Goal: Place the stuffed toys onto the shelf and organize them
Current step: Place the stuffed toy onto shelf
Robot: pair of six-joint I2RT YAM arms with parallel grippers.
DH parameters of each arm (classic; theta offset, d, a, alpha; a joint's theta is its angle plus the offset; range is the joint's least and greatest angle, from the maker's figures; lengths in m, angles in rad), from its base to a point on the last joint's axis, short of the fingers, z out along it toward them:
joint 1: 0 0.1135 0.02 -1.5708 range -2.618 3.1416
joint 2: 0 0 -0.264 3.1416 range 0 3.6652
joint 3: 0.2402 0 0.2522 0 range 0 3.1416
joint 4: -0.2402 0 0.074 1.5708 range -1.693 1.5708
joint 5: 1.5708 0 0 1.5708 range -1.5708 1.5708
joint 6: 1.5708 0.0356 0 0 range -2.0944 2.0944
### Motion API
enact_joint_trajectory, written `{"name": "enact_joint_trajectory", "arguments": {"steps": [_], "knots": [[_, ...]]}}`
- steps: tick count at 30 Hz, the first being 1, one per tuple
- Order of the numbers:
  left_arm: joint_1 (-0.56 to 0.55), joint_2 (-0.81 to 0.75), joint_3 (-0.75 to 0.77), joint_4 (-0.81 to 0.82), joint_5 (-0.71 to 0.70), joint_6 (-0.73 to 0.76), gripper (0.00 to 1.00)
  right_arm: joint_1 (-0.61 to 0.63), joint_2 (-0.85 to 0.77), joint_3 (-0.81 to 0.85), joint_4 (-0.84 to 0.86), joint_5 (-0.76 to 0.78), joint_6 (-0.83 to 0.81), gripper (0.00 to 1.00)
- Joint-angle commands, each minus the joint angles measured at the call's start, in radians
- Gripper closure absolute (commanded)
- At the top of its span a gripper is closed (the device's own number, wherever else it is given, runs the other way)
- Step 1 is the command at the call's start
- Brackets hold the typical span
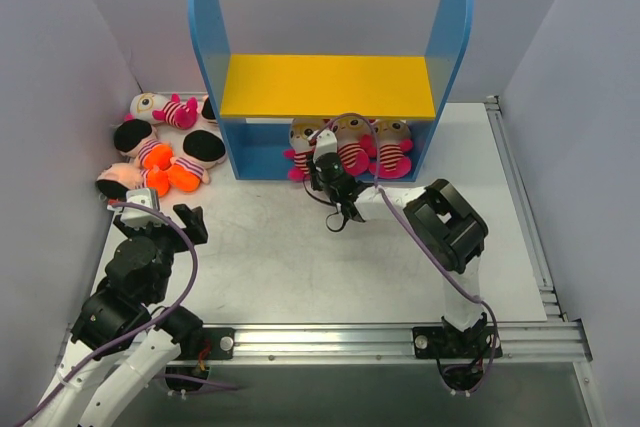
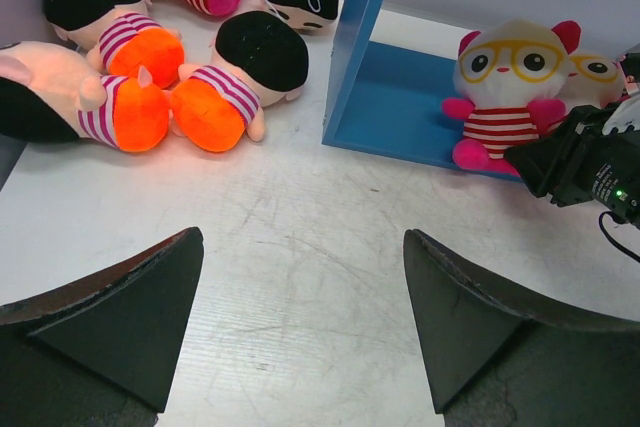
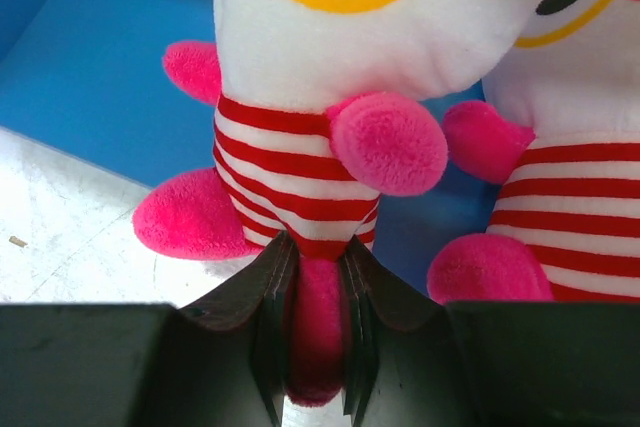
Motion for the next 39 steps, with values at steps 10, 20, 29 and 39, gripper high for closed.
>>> {"name": "enact_joint_trajectory", "arguments": {"steps": [10,20,29,39], "knots": [[0.011,-0.001,0.003,0.012,0.01,0.015,0.11,-0.021,0.014,0.065,0.046,0.007,0.056,0.77],[0.011,-0.006,0.003,0.009,0.01,0.013,0.11,-0.022,0.008,0.071,0.023,0.019,0.088,0.57],[0.013,-0.009,0.001,0.009,0.013,0.012,0.11,-0.022,-0.032,0.043,0.015,0.038,0.125,0.55],[0.013,-0.01,0.003,0.008,0.014,0.012,0.11,-0.021,-0.024,0.048,0.037,0.042,0.147,0.91]]}}
